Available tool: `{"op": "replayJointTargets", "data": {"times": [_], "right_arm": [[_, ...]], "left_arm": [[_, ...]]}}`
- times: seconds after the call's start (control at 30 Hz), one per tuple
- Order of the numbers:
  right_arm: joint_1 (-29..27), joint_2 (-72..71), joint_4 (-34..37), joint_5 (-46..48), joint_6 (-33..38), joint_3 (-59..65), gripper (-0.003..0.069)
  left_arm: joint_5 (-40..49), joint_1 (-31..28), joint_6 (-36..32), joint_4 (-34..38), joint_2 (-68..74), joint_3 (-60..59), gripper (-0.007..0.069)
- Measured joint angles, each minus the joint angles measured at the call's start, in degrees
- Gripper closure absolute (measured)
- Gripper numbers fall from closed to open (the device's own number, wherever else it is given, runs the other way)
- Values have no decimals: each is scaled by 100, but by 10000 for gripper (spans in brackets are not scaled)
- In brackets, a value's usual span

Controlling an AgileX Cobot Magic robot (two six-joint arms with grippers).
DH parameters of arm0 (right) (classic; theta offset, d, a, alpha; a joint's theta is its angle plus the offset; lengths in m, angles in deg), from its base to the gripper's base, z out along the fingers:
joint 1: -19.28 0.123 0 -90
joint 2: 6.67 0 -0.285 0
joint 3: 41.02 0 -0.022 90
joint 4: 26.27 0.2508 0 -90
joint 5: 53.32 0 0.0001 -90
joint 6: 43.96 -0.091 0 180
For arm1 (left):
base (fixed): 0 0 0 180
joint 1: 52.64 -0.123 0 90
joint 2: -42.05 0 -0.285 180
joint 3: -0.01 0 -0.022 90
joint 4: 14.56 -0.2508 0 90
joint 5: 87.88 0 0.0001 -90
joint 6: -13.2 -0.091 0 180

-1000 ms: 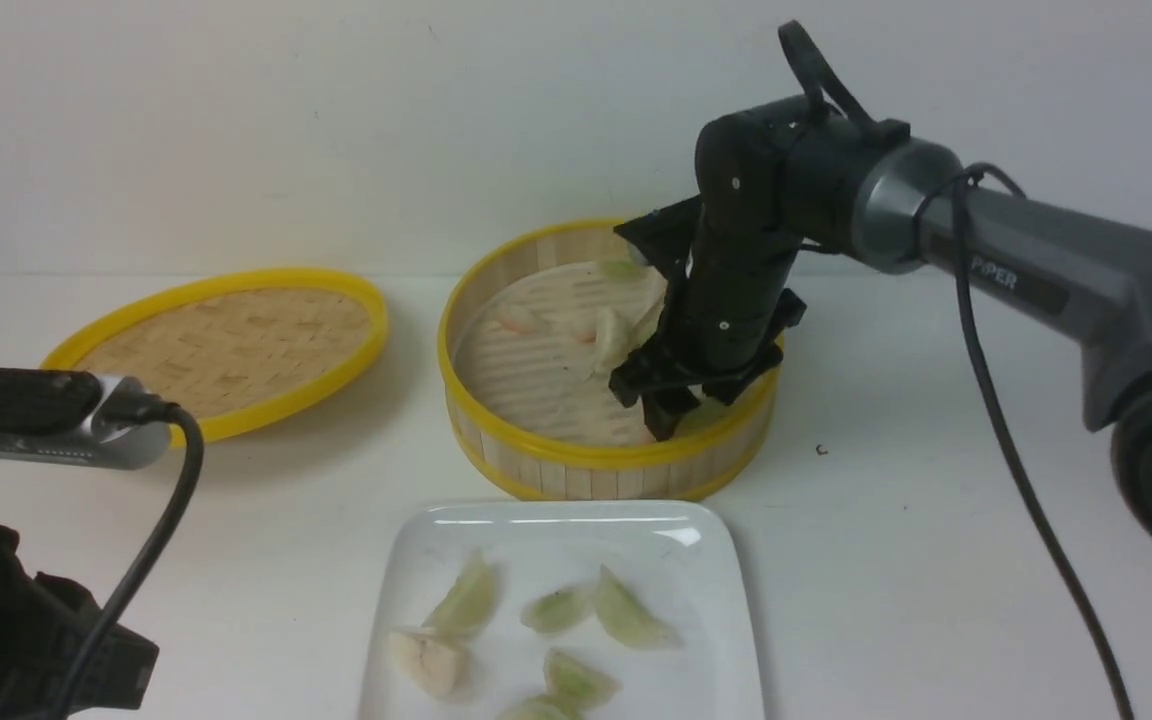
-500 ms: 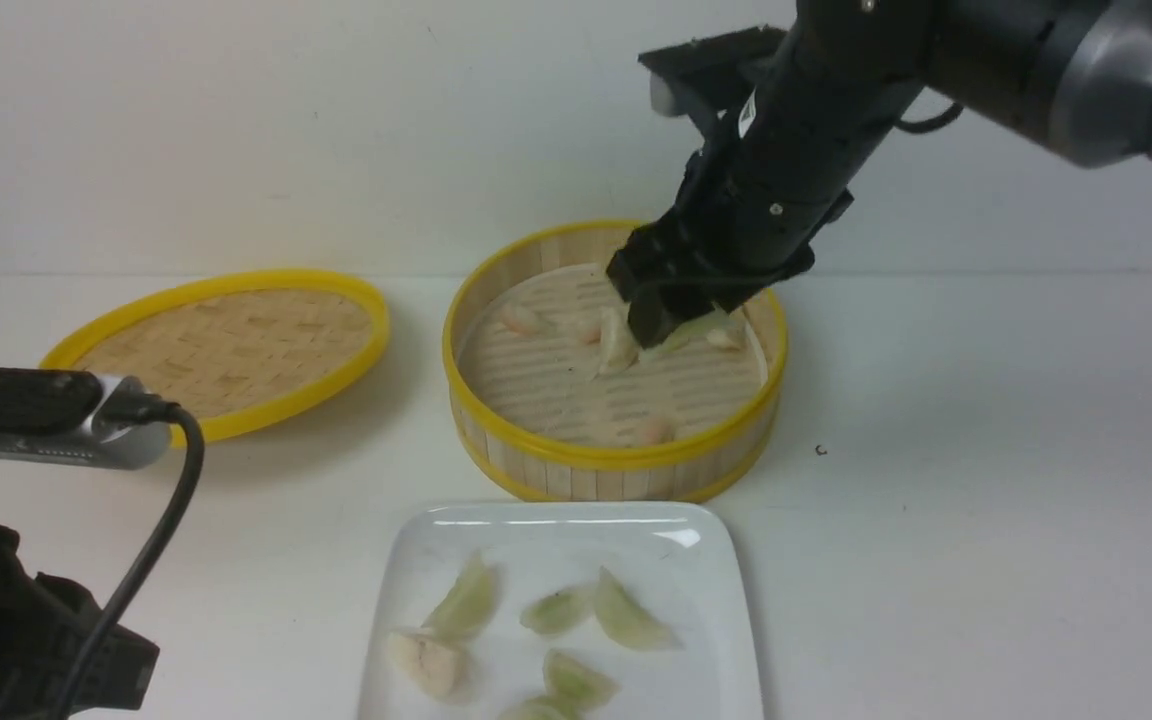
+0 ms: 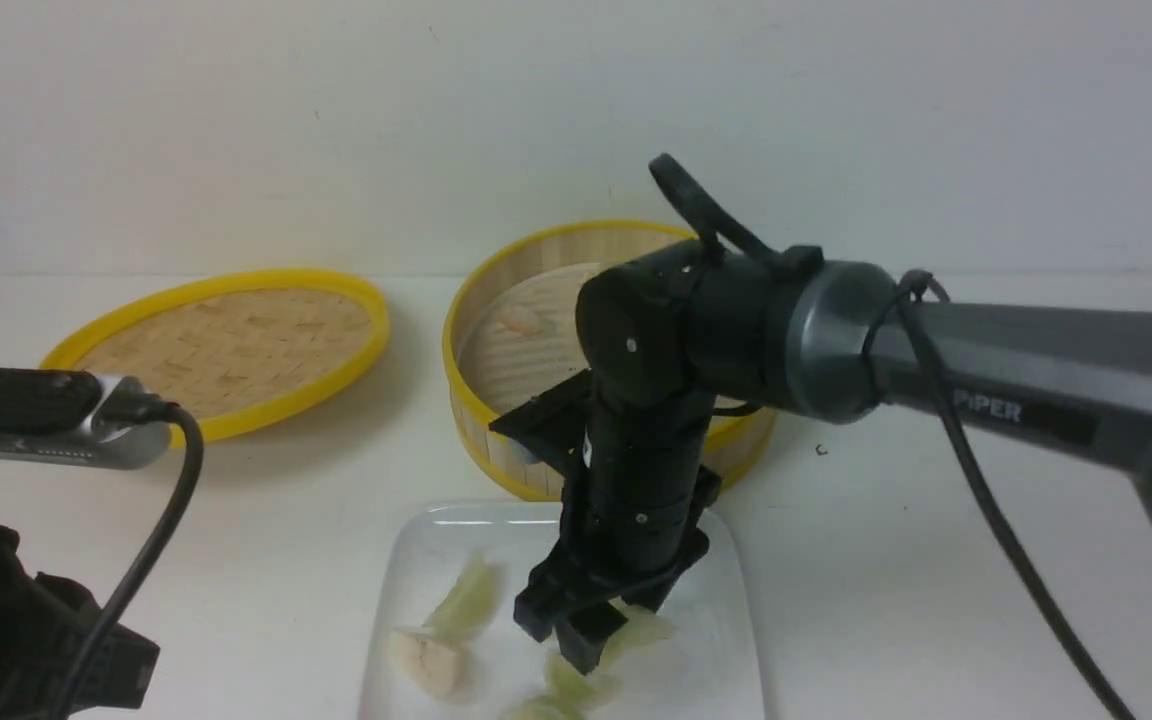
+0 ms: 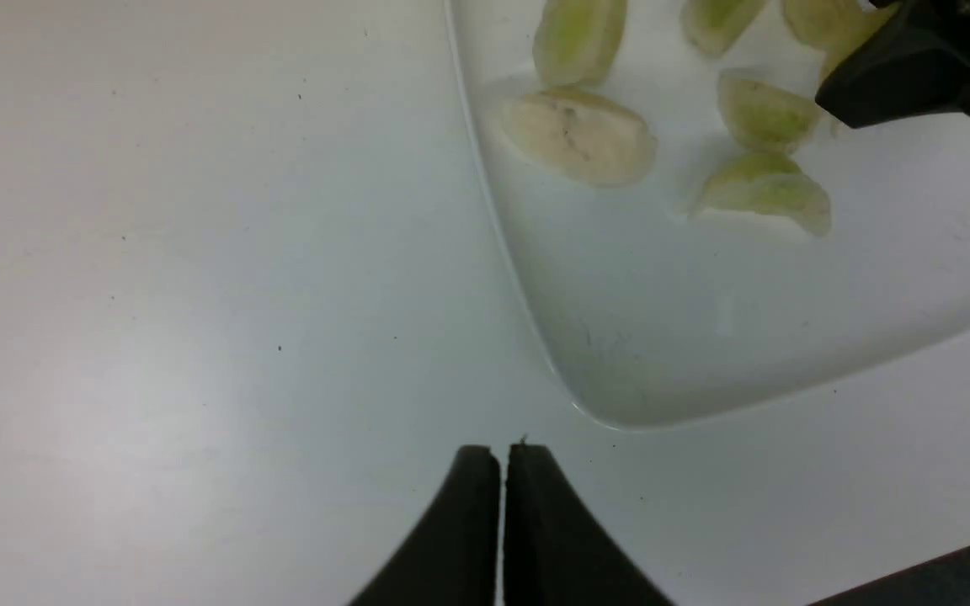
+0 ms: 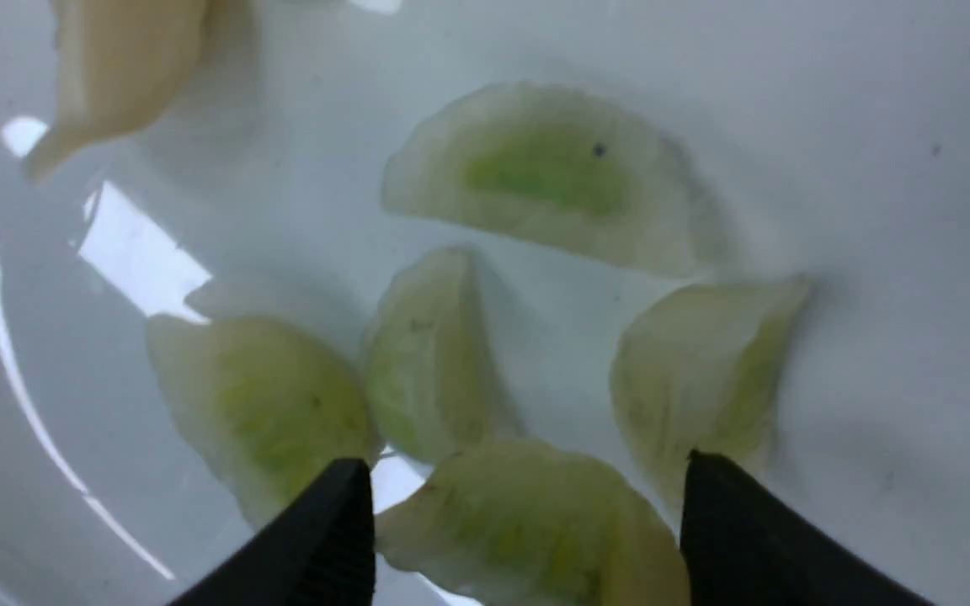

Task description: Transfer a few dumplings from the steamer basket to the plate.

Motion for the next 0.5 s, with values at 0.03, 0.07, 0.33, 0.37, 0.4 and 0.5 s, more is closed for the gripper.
{"op": "replayJointTargets", "data": {"times": [0.03,0.07,0.33,0.37,0.4,0.5], "right_arm": [[0,0,-36,0,-37,-57,178],[0,-27,-105,0,-92,-195,144],[0,-1045,-387,0,-338,-341,88],[0,-1288,-394,0,-383,-250,104],[0,-1616,-394,0,-457,-97,134],[0,-2429,-435,11,-645,383,248]], "left_arm": [[0,0,0,0,0,0,631],[0,0,0,0,0,0,631],[0,0,0,0,0,0,631],[6,0,0,0,0,0,631],[11,0,0,0,0,0,631],[22,0,0,0,0,0,631]]}}
